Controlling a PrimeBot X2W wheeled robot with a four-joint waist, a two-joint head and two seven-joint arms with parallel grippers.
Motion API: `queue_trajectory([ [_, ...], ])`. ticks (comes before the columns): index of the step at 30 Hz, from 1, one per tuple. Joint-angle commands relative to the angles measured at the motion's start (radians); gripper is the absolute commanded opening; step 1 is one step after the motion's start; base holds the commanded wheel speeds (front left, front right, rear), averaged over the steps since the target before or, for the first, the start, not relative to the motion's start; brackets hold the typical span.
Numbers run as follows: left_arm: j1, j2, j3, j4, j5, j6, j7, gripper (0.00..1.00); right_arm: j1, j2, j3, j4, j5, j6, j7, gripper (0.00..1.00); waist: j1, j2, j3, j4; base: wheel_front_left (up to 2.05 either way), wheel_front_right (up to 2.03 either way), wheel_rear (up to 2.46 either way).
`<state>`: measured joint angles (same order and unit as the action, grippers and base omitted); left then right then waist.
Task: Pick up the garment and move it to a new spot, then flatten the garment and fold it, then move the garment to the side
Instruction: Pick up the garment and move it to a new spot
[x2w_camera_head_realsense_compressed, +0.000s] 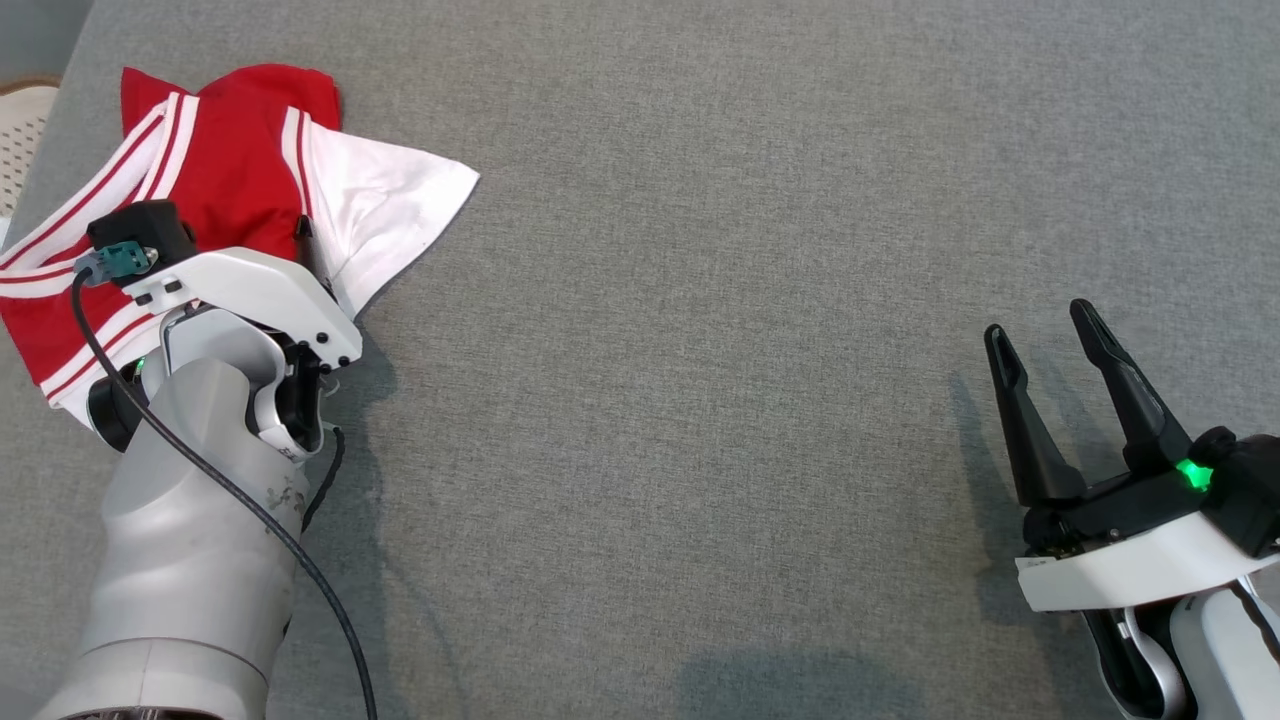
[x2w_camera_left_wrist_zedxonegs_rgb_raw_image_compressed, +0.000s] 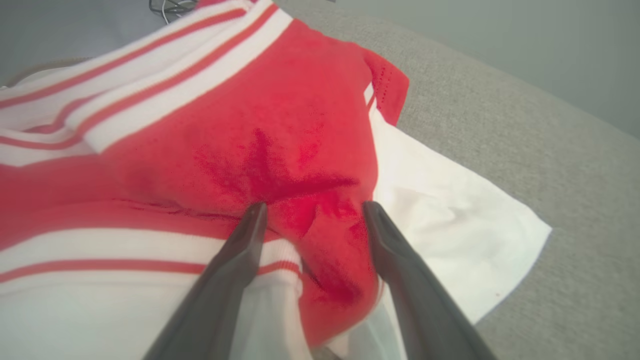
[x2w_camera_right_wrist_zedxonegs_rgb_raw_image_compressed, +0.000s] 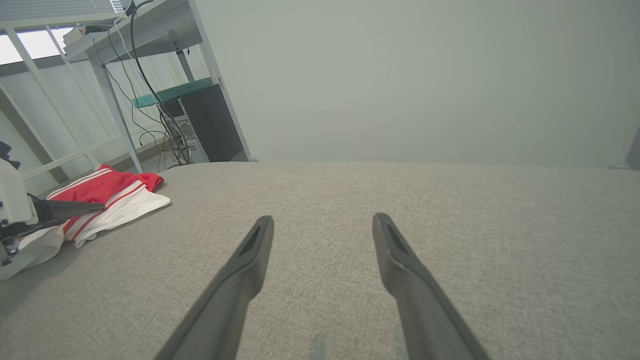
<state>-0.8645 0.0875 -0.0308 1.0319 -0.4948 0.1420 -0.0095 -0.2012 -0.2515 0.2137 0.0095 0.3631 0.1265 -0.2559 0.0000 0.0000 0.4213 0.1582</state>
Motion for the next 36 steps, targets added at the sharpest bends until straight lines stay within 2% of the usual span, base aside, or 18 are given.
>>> queue_trajectory([
  [1, -0.025, 0.046, 0.018, -0.002, 0.0, 0.004, -0.003, 1.0, -0.008, -0.009, 0.025, -0.033, 0.009, 0.004, -0.006, 1.0, 0.0, 0.0, 0.005, -0.006, 0.0, 0.0, 0.0],
  [6, -0.049, 0.056, 0.015, 0.071, -0.004, -0.014, -0.026, 1.0, -0.015, -0.013, 0.028, -0.034, 0.015, 0.004, -0.006, 1.0, 0.0, 0.0, 0.012, -0.021, 0.0, 0.0, 0.0],
  [7, -0.053, 0.056, 0.015, 0.083, -0.007, -0.02, -0.031, 0.83, -0.016, -0.014, 0.029, -0.034, 0.015, 0.004, -0.006, 1.0, 0.0, 0.0, 0.013, -0.023, 0.0, 0.0, 0.0],
  [8, -0.057, 0.056, 0.017, 0.093, -0.01, -0.025, -0.037, 0.0, -0.016, -0.015, 0.03, -0.033, 0.016, 0.004, -0.006, 1.0, 0.0, 0.0, 0.013, -0.024, 0.0, 0.0, 0.0],
  [15, -0.075, 0.047, 0.034, 0.136, -0.044, -0.079, -0.108, 0.0, -0.016, -0.017, 0.041, -0.028, 0.02, 0.004, -0.006, 1.0, 0.0, 0.0, -0.008, -0.03, 0.0, 0.0, 0.0],
  [23, -0.069, 0.035, 0.057, 0.077, -0.082, -0.192, -0.229, 0.0, -0.002, 0.0, 0.045, -0.018, 0.022, 0.004, -0.006, 1.0, 0.0, 0.0, -0.074, -0.04, 0.0, 0.0, 0.0],
  [30, -0.029, 0.02, 0.059, -0.052, -0.087, -0.228, -0.249, 0.0, 0.023, 0.028, 0.044, -0.007, 0.022, 0.004, -0.006, 1.0, 0.0, 0.0, -0.162, -0.064, 0.0, 0.0, 0.0],
  [36, 0.014, -0.005, 0.036, -0.168, -0.098, -0.242, -0.237, 0.0, 0.052, 0.045, 0.043, 0.003, 0.023, 0.004, -0.006, 1.0, 0.0, 0.0, -0.23, -0.089, 0.0, 0.0, 0.0],
])
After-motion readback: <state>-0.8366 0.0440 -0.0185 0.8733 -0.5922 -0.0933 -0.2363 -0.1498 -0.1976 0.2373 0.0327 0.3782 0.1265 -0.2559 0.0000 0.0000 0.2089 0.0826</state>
